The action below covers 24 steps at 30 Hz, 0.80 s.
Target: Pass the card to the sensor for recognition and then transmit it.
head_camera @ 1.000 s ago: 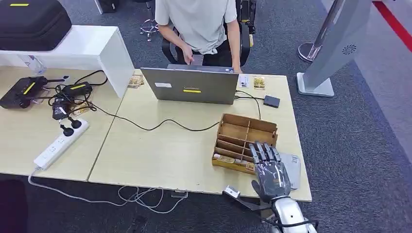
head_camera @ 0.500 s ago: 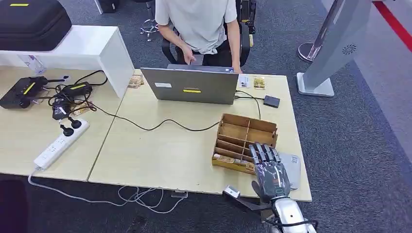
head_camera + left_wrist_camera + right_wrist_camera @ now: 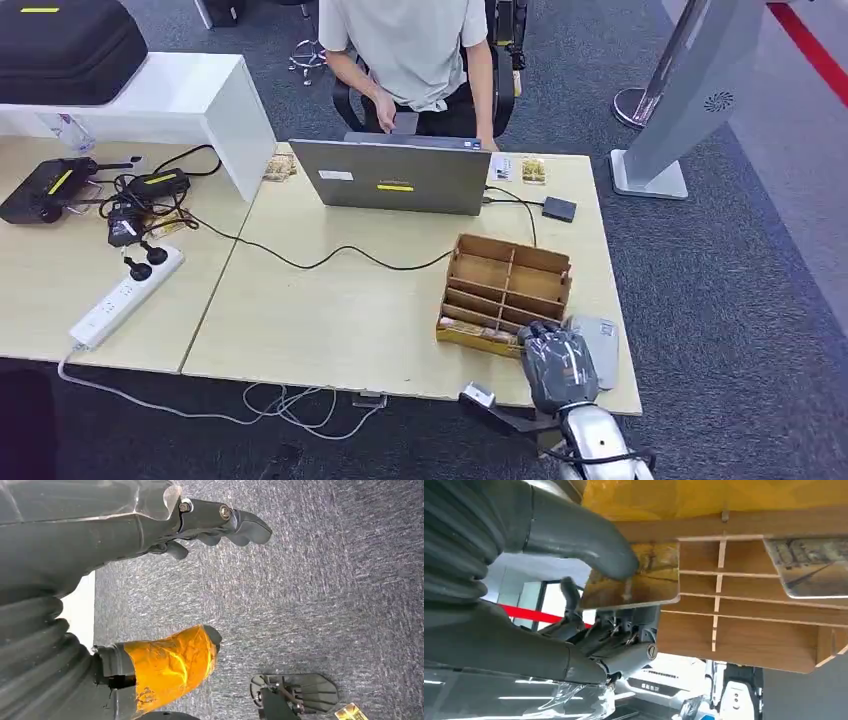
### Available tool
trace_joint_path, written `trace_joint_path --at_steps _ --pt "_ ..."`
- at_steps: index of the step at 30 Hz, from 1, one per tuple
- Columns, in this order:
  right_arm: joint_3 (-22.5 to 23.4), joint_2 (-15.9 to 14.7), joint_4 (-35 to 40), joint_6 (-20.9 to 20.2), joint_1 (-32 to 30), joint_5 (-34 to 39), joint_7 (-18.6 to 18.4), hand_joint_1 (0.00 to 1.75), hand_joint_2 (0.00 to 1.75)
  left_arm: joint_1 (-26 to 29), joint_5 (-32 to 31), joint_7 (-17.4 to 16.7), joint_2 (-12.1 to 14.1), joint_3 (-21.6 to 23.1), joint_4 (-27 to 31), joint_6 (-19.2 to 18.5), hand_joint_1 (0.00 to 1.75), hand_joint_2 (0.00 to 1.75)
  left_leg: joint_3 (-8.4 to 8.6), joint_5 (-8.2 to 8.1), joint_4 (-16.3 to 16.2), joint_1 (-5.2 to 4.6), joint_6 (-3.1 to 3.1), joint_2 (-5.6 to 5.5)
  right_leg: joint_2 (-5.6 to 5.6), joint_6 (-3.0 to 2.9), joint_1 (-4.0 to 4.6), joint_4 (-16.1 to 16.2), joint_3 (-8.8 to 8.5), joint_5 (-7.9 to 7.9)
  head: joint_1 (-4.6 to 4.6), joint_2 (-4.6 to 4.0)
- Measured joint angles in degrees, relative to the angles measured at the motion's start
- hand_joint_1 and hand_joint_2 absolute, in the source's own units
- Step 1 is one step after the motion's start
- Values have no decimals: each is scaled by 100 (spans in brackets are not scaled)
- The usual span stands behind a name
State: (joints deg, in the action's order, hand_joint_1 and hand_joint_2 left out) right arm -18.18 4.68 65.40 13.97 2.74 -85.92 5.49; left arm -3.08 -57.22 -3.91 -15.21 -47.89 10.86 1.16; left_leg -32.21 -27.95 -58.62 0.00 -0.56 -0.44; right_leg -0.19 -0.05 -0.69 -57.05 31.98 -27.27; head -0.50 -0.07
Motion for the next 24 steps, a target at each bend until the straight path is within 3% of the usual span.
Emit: trace_joint_path --at_steps 14,24 --pt "26 13 -26 -6 29 199 164 175 175 -6 6 291 -11 -76 0 -87 0 175 0 0 0 0 0 0 0 0 0 0 0 0 2 0" --pt "46 20 96 -426 469 1026 636 175 175 -3 -110 278 -2 -79 0 -72 0 175 -1 4 0 0 2 2 0 -1 0 -2 -2 1 2 0"
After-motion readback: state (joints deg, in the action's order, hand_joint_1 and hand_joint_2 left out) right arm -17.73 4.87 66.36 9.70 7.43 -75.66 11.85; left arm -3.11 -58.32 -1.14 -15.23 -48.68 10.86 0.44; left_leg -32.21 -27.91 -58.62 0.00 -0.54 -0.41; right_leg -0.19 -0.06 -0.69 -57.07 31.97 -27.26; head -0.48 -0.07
